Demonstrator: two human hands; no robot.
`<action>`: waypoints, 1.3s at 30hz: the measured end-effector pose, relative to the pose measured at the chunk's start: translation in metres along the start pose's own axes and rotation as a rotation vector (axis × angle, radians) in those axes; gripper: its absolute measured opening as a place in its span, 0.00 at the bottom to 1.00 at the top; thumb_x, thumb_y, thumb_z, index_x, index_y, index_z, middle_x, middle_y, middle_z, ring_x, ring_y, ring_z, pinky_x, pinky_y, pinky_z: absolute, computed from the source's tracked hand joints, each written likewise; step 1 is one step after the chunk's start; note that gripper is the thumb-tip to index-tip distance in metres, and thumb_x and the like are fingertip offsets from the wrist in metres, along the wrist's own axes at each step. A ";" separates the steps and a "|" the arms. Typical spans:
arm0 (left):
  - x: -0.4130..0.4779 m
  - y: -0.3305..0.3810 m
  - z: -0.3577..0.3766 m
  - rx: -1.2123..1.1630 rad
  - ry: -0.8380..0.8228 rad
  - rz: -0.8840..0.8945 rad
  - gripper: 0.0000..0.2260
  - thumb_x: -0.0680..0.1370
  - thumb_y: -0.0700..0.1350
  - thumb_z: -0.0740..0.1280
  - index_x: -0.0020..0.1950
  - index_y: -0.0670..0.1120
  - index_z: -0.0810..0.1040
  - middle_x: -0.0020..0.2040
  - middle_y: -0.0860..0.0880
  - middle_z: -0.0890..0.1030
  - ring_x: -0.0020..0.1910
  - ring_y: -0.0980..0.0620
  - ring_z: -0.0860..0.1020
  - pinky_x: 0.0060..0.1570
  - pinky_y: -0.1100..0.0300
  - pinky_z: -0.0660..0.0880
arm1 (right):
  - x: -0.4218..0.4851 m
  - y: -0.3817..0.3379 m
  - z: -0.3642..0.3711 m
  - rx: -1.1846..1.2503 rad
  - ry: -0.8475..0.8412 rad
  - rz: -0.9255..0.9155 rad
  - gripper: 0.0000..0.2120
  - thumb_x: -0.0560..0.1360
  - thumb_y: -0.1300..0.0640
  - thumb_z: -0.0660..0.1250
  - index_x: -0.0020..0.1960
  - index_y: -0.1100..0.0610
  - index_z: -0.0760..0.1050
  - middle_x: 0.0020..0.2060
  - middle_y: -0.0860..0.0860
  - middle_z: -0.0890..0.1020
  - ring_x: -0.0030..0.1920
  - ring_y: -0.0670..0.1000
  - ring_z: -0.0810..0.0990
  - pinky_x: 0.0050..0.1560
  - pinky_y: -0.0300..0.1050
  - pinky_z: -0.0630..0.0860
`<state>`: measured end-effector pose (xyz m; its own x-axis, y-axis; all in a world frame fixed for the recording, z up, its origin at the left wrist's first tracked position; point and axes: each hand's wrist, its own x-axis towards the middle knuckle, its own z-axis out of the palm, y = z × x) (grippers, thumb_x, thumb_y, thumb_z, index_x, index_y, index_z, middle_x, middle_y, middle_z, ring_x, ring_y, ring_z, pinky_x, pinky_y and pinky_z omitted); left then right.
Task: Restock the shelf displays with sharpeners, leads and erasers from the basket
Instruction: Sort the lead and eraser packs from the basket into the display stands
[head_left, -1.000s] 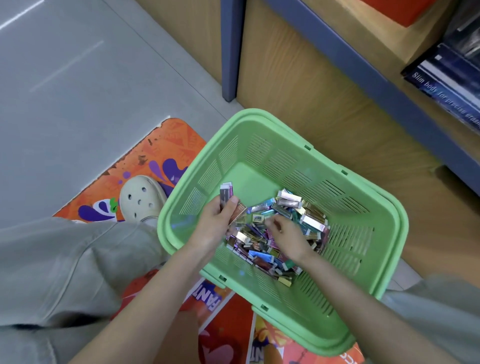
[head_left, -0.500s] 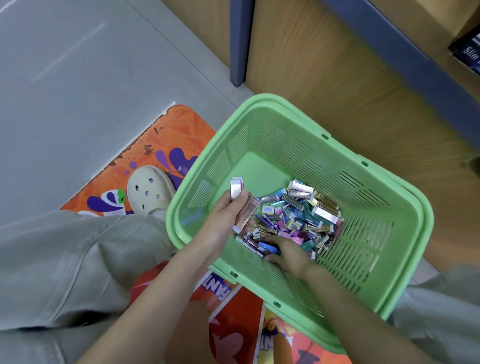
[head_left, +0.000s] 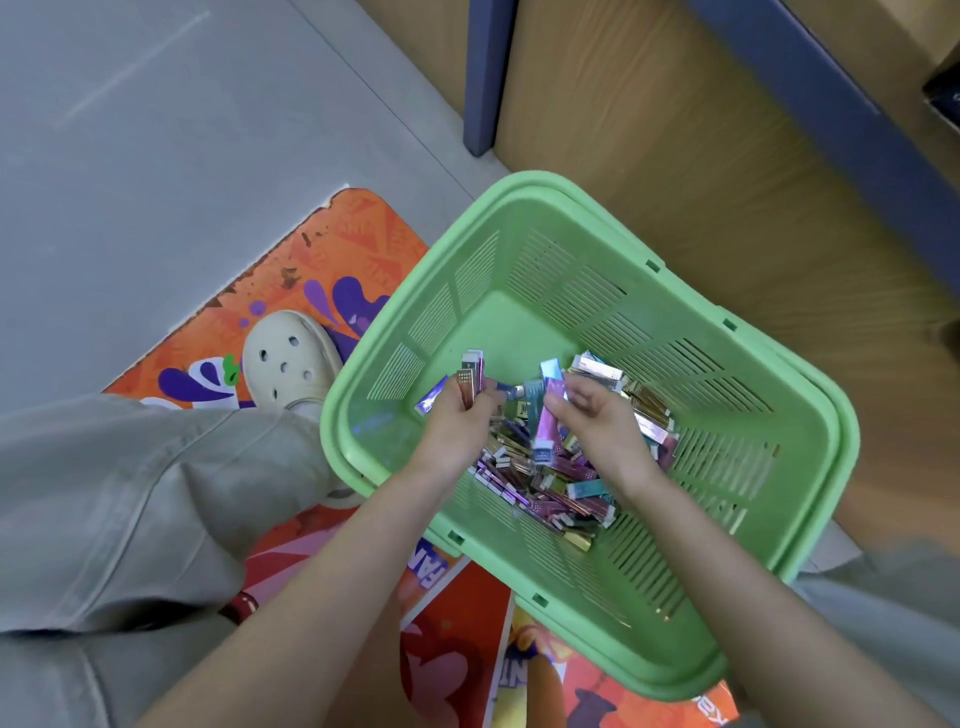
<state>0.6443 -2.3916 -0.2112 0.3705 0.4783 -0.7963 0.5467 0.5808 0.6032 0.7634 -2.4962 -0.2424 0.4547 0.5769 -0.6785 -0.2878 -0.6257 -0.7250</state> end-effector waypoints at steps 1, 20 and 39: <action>0.000 0.001 0.002 0.006 -0.013 -0.016 0.04 0.81 0.43 0.59 0.53 0.45 0.72 0.48 0.46 0.77 0.51 0.48 0.75 0.54 0.55 0.73 | -0.002 -0.011 0.006 0.077 -0.017 -0.017 0.09 0.76 0.61 0.66 0.56 0.57 0.78 0.47 0.46 0.84 0.49 0.41 0.81 0.57 0.39 0.75; -0.005 0.008 0.000 -0.033 -0.105 0.026 0.11 0.79 0.49 0.64 0.56 0.43 0.71 0.54 0.38 0.78 0.43 0.49 0.79 0.38 0.61 0.77 | 0.000 -0.004 -0.016 -0.290 -0.074 -0.154 0.11 0.82 0.56 0.55 0.55 0.52 0.77 0.51 0.45 0.81 0.55 0.44 0.78 0.62 0.41 0.72; -0.006 0.006 -0.003 -0.100 -0.163 -0.044 0.06 0.77 0.45 0.67 0.52 0.49 0.72 0.45 0.50 0.84 0.42 0.44 0.80 0.64 0.42 0.69 | -0.001 0.090 -0.035 -1.177 -0.253 0.149 0.22 0.71 0.51 0.72 0.62 0.54 0.73 0.58 0.52 0.77 0.63 0.54 0.73 0.66 0.49 0.70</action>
<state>0.6427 -2.3891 -0.2028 0.4694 0.3427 -0.8138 0.4904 0.6653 0.5630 0.7661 -2.5717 -0.3028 0.2667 0.4628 -0.8454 0.6786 -0.7131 -0.1763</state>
